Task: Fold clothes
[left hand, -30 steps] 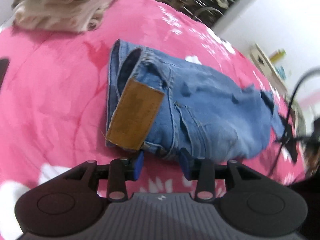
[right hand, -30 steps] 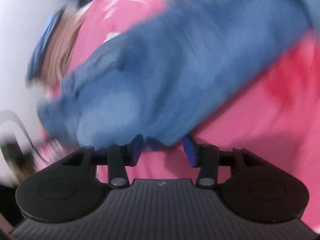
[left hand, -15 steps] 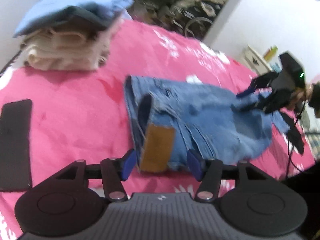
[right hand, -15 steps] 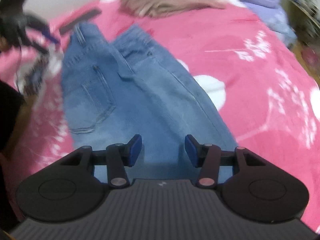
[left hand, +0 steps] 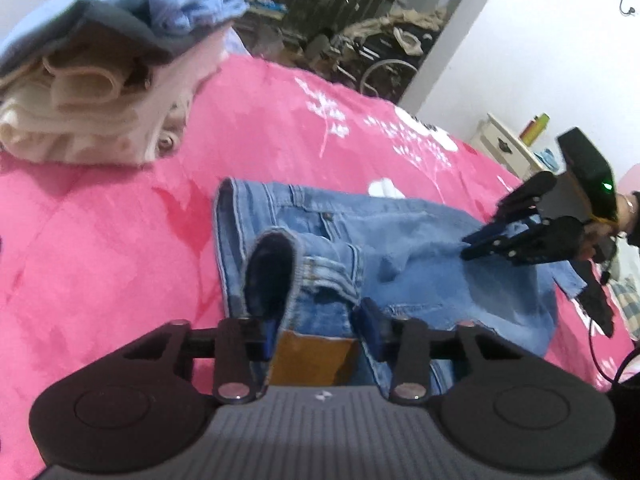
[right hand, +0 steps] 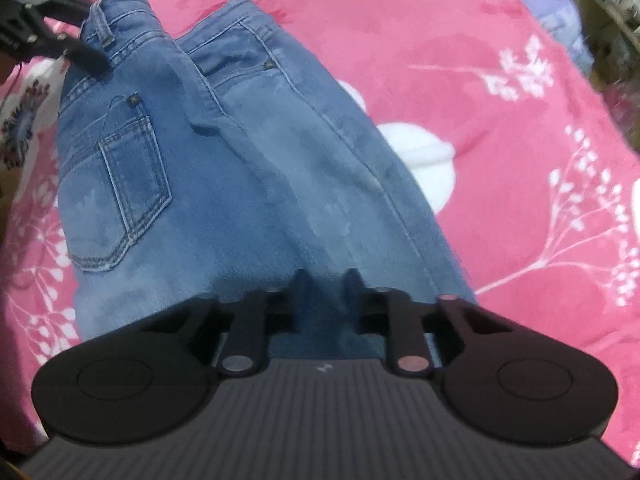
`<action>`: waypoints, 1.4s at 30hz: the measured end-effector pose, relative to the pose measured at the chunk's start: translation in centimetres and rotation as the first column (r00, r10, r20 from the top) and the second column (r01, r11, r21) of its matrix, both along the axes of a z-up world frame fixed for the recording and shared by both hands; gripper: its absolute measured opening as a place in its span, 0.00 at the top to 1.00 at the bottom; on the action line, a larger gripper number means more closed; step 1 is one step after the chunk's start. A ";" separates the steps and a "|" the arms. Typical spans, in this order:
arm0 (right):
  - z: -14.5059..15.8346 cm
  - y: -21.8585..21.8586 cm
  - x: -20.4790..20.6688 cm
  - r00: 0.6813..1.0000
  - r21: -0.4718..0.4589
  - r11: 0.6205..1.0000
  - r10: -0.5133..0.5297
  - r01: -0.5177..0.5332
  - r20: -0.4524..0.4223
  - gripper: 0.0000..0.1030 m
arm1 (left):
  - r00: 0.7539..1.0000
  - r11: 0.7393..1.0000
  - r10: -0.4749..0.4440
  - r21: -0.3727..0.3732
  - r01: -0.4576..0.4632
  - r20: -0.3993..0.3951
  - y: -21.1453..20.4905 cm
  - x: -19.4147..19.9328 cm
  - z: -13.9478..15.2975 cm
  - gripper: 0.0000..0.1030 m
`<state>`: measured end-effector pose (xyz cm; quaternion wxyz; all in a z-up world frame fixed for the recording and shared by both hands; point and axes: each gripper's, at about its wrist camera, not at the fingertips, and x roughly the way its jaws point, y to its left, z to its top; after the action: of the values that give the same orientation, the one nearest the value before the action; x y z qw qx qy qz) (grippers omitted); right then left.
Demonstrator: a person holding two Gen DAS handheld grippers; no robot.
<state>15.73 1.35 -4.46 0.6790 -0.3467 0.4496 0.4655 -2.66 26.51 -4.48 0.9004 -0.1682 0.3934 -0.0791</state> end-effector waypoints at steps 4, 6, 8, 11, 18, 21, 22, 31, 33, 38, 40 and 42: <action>2.3 -0.7 -1.2 0.995 0.057 0.998 -0.042 0.037 0.092 0.98 | 0.999 1.000 0.016 0.019 -0.016 0.031 -0.3 -0.9 1.0 0.67; 3.6 -1.1 -1.7 0.987 0.087 0.994 -0.075 0.064 0.139 0.98 | 0.999 1.000 0.023 0.007 -0.024 0.048 -0.3 -0.9 1.5 0.68; 4.9 -1.5 -1.8 0.978 0.107 0.990 -0.109 0.091 0.176 0.98 | 0.997 0.999 0.031 -0.015 -0.030 0.066 -0.2 -0.6 2.0 0.69; 6.2 -1.8 -1.3 0.966 0.120 0.985 -0.151 0.128 0.209 0.98 | 0.996 0.998 0.044 -0.052 -0.040 0.076 0.4 0.8 2.4 0.69; 6.8 -1.5 1.0 0.950 0.127 0.976 -0.202 0.176 0.240 0.98 | 0.995 0.991 0.086 -0.110 -0.080 0.048 1.8 4.0 2.1 0.71; 6.3 -1.2 2.2 0.947 0.126 0.974 -0.215 0.190 0.240 0.98 | 0.995 0.991 0.088 -0.101 -0.083 0.047 1.9 5.0 1.9 0.71; 6.0 -1.1 2.5 0.946 0.123 0.973 -0.218 0.193 0.239 0.98 | 0.995 0.992 0.089 -0.097 -0.084 0.049 1.9 5.3 1.7 0.71; 4.1 -0.5 4.1 0.939 0.127 0.969 -0.239 0.213 0.246 0.98 | 0.992 0.993 0.104 -0.062 -0.099 0.076 2.1 6.5 0.9 0.72; 4.2 -0.6 4.1 0.936 0.136 0.967 -0.246 0.218 0.253 0.98 | 0.990 0.995 0.095 -0.038 -0.092 0.105 1.9 6.5 1.1 0.72; 2.8 -0.6 5.0 0.931 0.150 0.960 -0.267 0.236 0.247 0.98 | 0.991 0.996 0.083 0.025 -0.086 0.103 1.8 7.4 -0.2 0.73; 1.7 -0.4 5.4 0.930 0.154 0.957 -0.279 0.247 0.239 0.98 | 0.993 0.994 0.081 0.062 -0.086 0.086 1.7 7.9 -1.4 0.72; 0.3 -0.2 5.9 0.931 0.150 0.953 -0.292 0.264 0.220 0.98 | 0.995 0.994 0.087 0.066 -0.091 0.056 1.7 8.1 -2.7 0.69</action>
<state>21.62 1.17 -4.18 0.8065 -0.2924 0.3808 0.3450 5.49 28.24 -7.18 0.9184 -0.1526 0.3639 -0.0299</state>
